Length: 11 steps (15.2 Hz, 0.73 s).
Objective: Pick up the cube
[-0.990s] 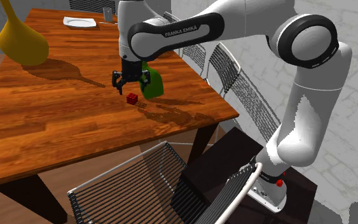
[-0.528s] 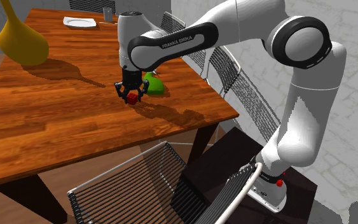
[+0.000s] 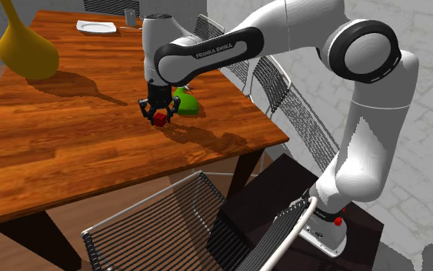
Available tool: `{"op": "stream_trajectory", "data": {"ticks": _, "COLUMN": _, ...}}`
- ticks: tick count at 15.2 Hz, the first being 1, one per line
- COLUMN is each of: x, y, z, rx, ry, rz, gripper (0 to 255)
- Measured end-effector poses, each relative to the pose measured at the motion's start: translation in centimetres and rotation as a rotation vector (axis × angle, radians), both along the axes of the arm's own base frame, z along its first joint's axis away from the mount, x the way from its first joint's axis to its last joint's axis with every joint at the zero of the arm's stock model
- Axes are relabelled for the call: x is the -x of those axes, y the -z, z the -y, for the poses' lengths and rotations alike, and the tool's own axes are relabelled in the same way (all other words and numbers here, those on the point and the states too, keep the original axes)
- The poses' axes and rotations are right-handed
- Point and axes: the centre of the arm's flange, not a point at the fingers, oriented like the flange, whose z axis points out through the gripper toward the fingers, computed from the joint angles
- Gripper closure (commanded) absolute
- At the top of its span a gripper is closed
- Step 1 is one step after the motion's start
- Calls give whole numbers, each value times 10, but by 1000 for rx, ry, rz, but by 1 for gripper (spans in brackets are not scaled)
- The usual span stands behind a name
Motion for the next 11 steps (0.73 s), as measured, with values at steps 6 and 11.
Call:
{"op": "stream_trajectory", "data": {"ticks": 6, "x": 0, "y": -26, "z": -1, "rx": 0, "ry": 0, "rz": -2, "gripper": 255}}
{"op": "stream_trajectory", "data": {"ticks": 11, "x": -1, "y": -53, "z": 0, "rx": 0, "ry": 0, "rz": -2, "gripper": 255}}
